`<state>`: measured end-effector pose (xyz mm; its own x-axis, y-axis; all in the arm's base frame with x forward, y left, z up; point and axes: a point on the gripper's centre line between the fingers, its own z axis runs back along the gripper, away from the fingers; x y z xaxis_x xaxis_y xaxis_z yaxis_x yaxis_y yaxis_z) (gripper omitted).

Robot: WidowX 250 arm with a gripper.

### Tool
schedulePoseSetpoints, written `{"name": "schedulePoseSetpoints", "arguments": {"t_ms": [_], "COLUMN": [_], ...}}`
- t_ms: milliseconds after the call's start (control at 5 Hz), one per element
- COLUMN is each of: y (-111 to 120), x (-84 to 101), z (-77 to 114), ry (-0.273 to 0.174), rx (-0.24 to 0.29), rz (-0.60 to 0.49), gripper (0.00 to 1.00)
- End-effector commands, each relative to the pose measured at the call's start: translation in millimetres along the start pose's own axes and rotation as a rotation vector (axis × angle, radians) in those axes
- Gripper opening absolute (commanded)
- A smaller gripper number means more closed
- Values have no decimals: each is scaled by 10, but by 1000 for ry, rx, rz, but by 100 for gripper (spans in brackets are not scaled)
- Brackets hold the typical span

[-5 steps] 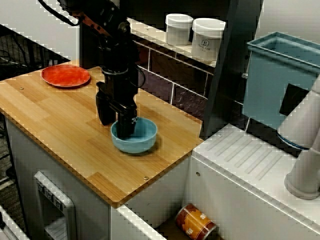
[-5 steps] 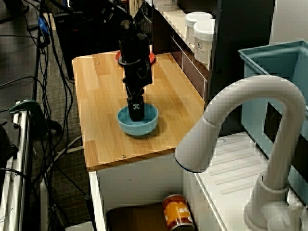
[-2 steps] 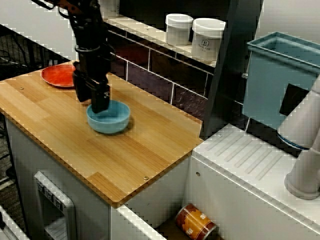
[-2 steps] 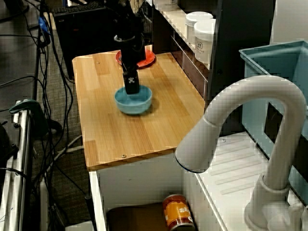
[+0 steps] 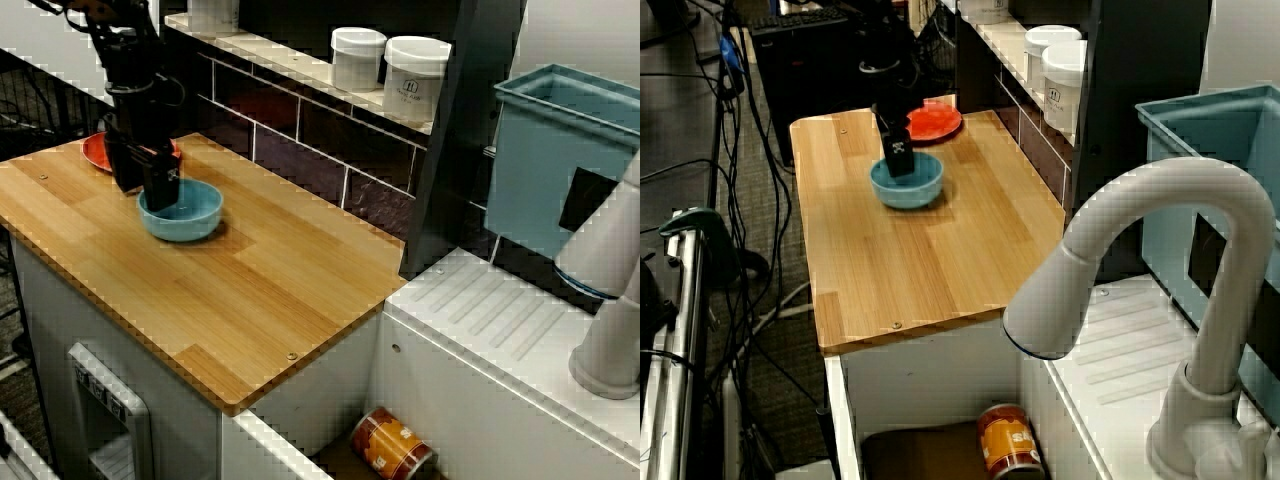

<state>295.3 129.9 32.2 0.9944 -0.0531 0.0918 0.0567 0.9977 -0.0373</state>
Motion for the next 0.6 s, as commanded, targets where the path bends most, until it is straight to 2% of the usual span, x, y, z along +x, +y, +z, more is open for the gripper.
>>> {"name": "schedulePoseSetpoints", "arguments": {"t_ms": [0,400], "y": [184,241], "x": [8,24], "z": [108,189], "ry": [-20,-13], "rx": [19,-17], "rz": [-17,10], "gripper": [100,100]}}
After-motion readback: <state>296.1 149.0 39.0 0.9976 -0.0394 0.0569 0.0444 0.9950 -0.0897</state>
